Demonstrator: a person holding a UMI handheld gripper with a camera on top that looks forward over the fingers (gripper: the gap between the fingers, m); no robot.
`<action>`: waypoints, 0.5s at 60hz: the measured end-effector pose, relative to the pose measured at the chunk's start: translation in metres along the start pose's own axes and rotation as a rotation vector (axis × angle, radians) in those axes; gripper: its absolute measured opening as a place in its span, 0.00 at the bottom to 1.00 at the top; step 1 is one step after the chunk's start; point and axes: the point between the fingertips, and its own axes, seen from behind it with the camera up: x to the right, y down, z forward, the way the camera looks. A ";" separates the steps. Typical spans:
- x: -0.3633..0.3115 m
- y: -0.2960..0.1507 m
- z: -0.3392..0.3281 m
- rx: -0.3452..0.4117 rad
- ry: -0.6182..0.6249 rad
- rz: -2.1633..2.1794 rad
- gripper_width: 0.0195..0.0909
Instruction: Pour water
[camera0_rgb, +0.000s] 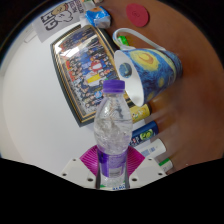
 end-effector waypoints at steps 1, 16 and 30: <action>0.000 0.001 0.000 -0.005 0.004 -0.007 0.18; -0.019 -0.003 -0.011 -0.033 0.104 -0.439 0.18; -0.114 -0.043 -0.030 0.033 0.110 -1.113 0.18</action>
